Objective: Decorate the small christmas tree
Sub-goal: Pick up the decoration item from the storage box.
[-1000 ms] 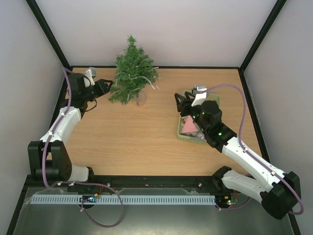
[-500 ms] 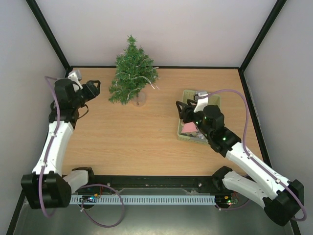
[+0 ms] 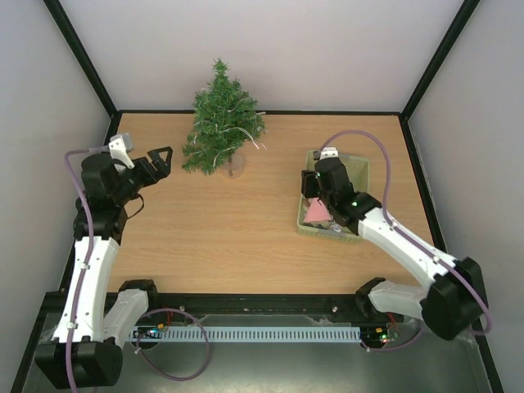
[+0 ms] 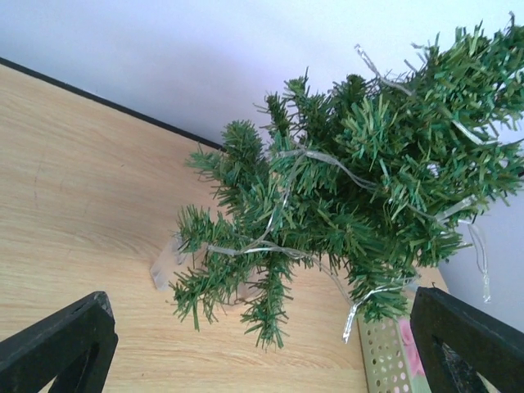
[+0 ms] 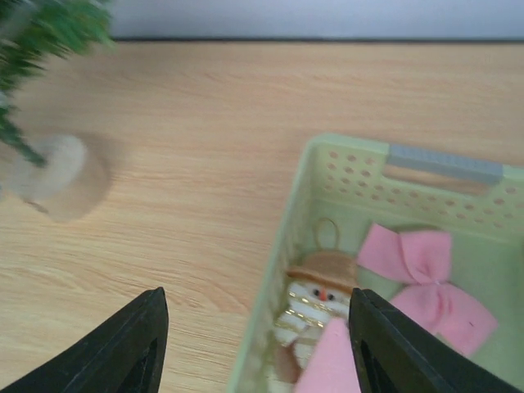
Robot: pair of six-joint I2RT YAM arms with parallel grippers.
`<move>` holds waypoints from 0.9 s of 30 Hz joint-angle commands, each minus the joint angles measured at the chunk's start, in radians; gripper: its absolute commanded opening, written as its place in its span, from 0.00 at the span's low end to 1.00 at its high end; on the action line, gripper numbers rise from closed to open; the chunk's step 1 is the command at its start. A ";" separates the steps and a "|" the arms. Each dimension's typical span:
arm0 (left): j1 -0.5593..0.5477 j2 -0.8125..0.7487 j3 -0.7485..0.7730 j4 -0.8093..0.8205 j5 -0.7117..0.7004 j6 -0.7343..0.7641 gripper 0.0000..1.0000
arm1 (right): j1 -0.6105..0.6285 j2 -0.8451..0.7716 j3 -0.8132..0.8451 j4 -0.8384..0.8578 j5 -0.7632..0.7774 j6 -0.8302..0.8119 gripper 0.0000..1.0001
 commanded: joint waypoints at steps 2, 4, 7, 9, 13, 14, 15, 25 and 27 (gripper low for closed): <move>0.009 -0.009 -0.039 -0.095 -0.005 0.079 0.99 | -0.100 0.132 0.046 -0.100 0.025 -0.020 0.55; 0.009 -0.019 -0.068 -0.104 -0.029 0.100 0.99 | -0.142 0.182 0.049 -0.101 -0.041 -0.024 0.51; 0.009 -0.061 -0.141 -0.063 -0.028 0.096 0.99 | -0.191 0.248 0.032 -0.089 -0.118 -0.026 0.45; 0.009 -0.086 -0.194 -0.028 -0.011 0.093 0.99 | -0.219 0.280 0.018 -0.082 -0.148 -0.035 0.43; 0.009 -0.108 -0.242 0.004 0.016 0.087 0.99 | -0.265 0.362 0.014 -0.075 -0.217 -0.057 0.43; 0.009 -0.107 -0.243 0.012 0.035 0.088 0.99 | -0.267 0.380 0.015 -0.073 -0.227 -0.062 0.43; 0.009 -0.107 -0.244 0.029 0.049 0.088 0.99 | -0.269 0.397 0.018 -0.072 -0.228 -0.065 0.43; 0.000 -0.087 -0.236 0.026 0.114 0.135 0.98 | -0.278 0.505 0.051 -0.041 -0.217 -0.135 0.35; -0.004 -0.101 -0.239 0.024 0.112 0.139 0.97 | -0.277 0.508 0.062 -0.042 -0.247 -0.146 0.24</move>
